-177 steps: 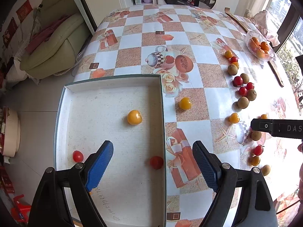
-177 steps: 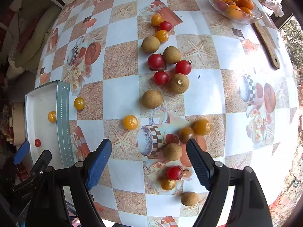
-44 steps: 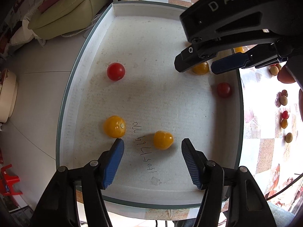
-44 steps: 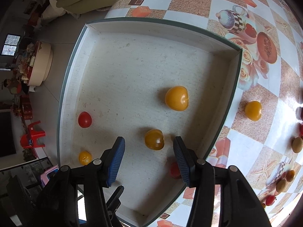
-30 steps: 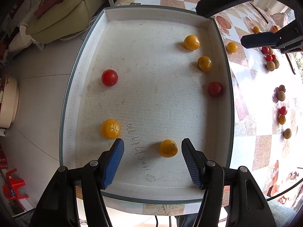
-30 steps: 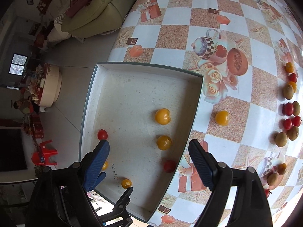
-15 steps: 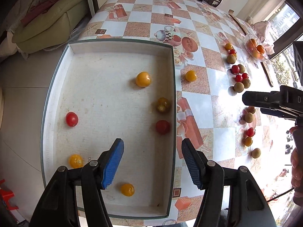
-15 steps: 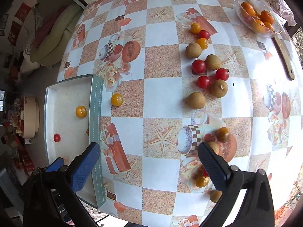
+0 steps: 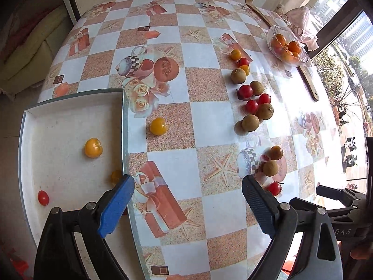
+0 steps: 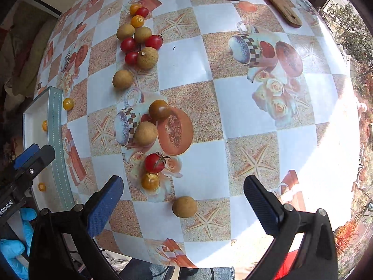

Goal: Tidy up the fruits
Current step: 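Move both open tools back toward the brown longans, then close the left tool on a brown longan while the right tool grasps another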

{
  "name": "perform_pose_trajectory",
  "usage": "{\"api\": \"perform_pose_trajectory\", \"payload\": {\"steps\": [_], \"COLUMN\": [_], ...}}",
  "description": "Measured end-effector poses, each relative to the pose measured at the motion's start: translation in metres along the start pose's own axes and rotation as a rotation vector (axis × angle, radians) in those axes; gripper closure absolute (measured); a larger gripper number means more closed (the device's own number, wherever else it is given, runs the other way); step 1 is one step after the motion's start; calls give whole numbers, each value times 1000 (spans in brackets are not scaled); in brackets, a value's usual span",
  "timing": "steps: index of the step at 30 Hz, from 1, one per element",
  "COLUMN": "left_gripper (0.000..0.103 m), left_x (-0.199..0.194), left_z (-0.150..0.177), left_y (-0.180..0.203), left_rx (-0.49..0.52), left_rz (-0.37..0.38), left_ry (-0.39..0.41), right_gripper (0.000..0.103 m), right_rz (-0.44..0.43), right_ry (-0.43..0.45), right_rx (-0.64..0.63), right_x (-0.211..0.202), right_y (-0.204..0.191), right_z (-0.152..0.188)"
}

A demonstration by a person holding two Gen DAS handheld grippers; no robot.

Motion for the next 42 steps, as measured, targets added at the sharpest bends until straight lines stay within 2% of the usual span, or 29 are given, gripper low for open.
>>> {"api": "perform_pose_trajectory", "payload": {"steps": [6,14,23,26,27,28,32,34,37,39,42], "left_gripper": [9,9,9,8,7,2,0,0,0,1,15], "left_x": [25,55,87,90,90,93,95,95,97,99,96], "left_z": [-21,-43,-50,-52,-53,-52,-54,-53,-55,-62,-65], "left_y": [31,57,64,65,65,67,72,72,73,75,83], "left_rx": [65,83,68,81,80,78,82,80,77,67,75], "left_rz": [-30,-51,-99,-107,-108,-97,-110,-111,-117,-123,-114], "left_ry": [-24,-34,-48,-19,-14,-18,1,-2,-39,-56,-50], "right_gripper": [0,0,0,0,0,0,2,6,19,32,49], "right_rz": [9,8,32,42,44,47,74,91,118,132,144], "right_ry": [-38,-56,-57,-52,-49,-45,-26,-16,6,16,23], "right_rx": [-29,-77,-121,-143,-153,-162,-187,-197,-226,-247,-265], "right_x": [12,26,42,47,48,49,51,52,49,47,42], "right_y": [13,14,8,7,5,2,-5,-7,-12,-16,-24], "right_z": [26,38,40,41,42,43,46,48,49,49,49]}}
Point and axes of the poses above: each gripper's, at about its wrist camera, not at the fingertips, and x roughly the way its jaws point, y to its right, z to its underside, the point moved 9 cm from there along x, roughly the way its jaws point, and after that the axes turned 1 degree about -x, right-handed, at the moved point
